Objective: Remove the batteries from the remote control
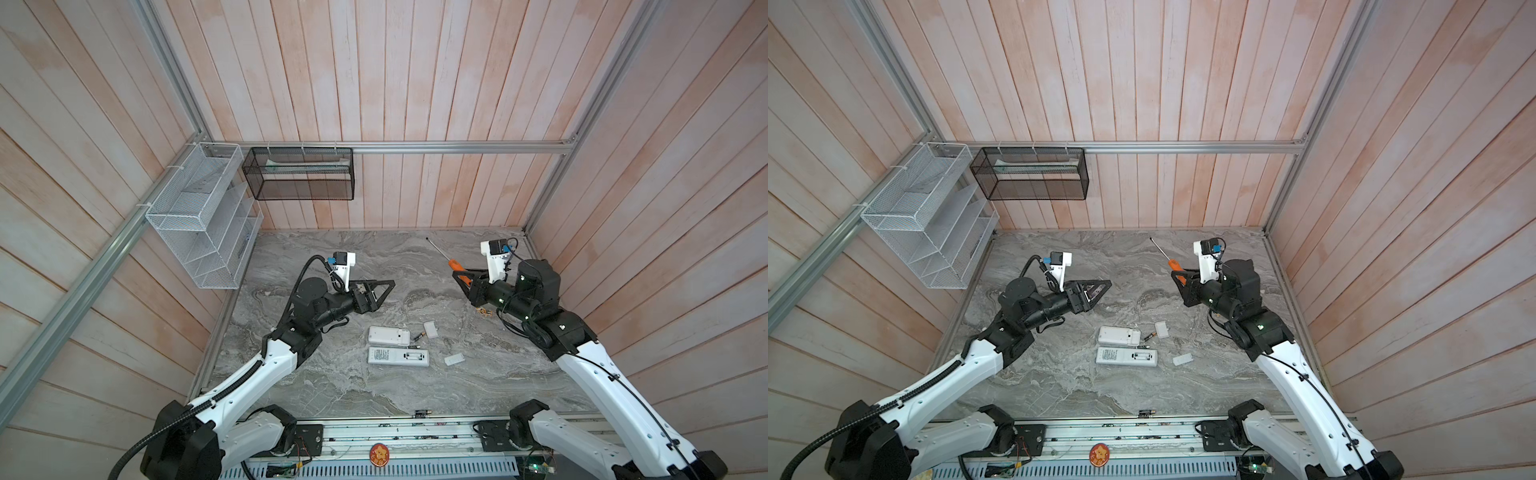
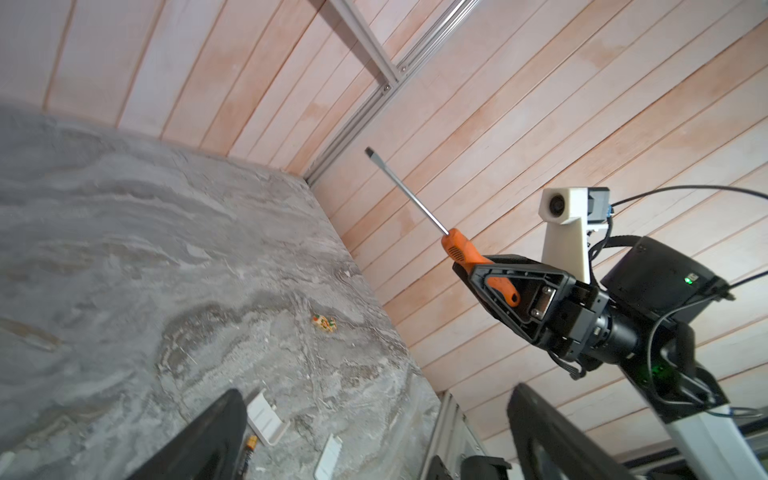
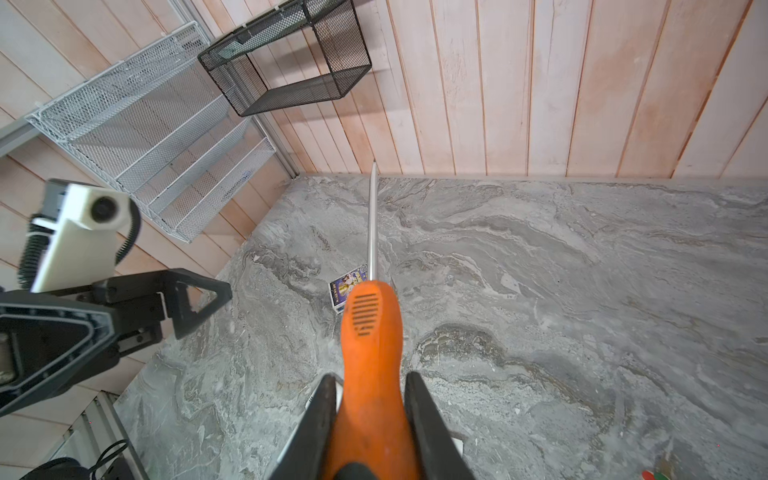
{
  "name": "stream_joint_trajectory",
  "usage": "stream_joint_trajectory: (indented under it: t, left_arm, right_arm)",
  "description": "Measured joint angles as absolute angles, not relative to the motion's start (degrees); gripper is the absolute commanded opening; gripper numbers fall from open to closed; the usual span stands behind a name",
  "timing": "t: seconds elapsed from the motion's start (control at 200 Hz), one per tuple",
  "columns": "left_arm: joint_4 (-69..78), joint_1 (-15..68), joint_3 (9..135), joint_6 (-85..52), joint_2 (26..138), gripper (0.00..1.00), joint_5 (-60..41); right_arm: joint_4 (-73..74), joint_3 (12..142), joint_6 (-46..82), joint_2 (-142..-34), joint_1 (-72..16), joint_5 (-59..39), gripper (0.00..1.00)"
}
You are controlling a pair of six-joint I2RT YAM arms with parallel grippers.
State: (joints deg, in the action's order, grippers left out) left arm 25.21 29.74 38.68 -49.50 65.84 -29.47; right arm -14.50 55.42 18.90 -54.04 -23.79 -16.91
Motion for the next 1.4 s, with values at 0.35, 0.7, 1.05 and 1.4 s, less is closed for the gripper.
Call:
stream_joint_trajectory:
  t: [0.35, 0.7, 1.05, 1.4]
  left_arm:
    - [41.0, 37.2, 42.4, -63.7, 76.1, 0.93, -31.0]
    - [46.2, 38.2, 49.0, -67.2, 84.0, 0.85, -30.5]
    - [48.9, 39.2, 49.3, -69.1, 85.1, 0.72, -29.3]
    - [48.8, 40.5, 51.1, -70.4, 87.3, 0.38, -29.1]
  right_arm:
    - [-6.3, 51.3, 24.8, -54.1, -24.1, -23.5, 0.0]
    - [-2.7, 50.6, 27.5, -55.7, -29.7, -25.2, 0.0]
    - [-1.0, 50.6, 28.4, -57.8, -32.2, -24.9, 0.0]
    - [0.1, 50.6, 28.5, -58.3, -33.7, -24.1, 0.0]
